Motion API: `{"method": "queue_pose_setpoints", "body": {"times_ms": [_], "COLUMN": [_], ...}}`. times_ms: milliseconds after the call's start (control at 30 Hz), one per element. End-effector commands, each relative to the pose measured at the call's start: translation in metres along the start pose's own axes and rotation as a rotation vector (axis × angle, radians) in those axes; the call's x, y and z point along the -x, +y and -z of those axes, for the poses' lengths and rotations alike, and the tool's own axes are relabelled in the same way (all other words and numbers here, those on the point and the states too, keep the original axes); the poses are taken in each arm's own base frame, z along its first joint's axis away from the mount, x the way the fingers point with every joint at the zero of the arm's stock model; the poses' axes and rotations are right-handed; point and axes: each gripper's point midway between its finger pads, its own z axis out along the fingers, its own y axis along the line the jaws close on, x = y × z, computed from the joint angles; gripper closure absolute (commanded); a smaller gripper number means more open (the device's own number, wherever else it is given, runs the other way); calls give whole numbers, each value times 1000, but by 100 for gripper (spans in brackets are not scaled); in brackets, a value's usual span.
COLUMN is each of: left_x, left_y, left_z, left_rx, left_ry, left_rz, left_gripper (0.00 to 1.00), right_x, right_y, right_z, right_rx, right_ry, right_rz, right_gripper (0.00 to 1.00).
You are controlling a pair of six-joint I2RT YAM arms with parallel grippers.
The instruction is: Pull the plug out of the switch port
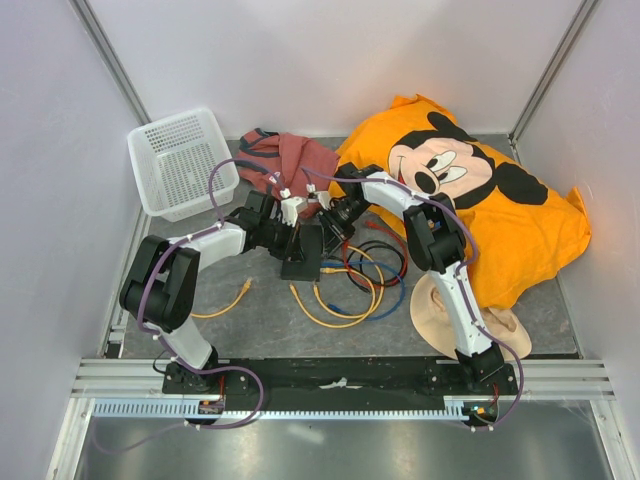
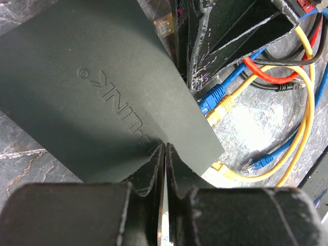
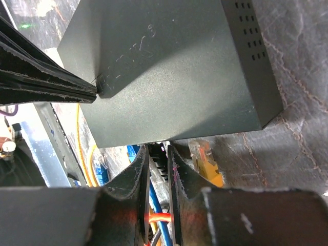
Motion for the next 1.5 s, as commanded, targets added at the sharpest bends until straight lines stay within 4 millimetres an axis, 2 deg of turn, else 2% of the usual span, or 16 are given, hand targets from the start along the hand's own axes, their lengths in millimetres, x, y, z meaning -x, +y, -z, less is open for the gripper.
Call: {"method": "queue_pose_setpoints", "body": {"times_ms": [0, 200, 667, 800, 933, 1033, 1067, 1167, 1233, 1333, 1467], "left_x": [-12, -13, -13, -14, -13, -13, -13, -9, -6, 0, 3], "left_y": [12, 12, 11, 11, 11, 11, 11, 9, 8, 6, 8], "left_z": [-4, -5, -6, -6, -6, -7, -7, -8, -9, -11, -15], "left_rx": [46, 46, 44, 44, 45, 43, 42, 32, 38, 40, 61], "left_ry": [48, 53, 60, 60, 56, 60, 61, 51, 39, 11, 4], "left_rz": [6, 5, 3, 3, 2, 5, 8, 8, 29, 30, 43], "left_gripper": [89, 89, 89, 89, 89, 89, 89, 89, 89, 89, 89], "right_x": [-87, -89, -100, -99, -88, -78, -80, -70, -67, -72, -95], "right_y": [-86, -93, -97, -104, -114, -120, -127, -122, -119, -112, -111], "right_z": [-15, -9, -3, 6, 33, 63, 76, 113, 128, 151, 175], "right_rx": [-226, -249, -288, -343, -436, -527, -591, -700, -738, -825, -948], "right_ry": [285, 289, 333, 343, 318, 276, 284, 228, 207, 205, 251], "right_rz": [-87, -96, -101, -88, -71, -58, -63, -45, -35, -21, -17], "right_gripper": [100, 100, 100, 100, 100, 100, 100, 100, 100, 100, 100]}}
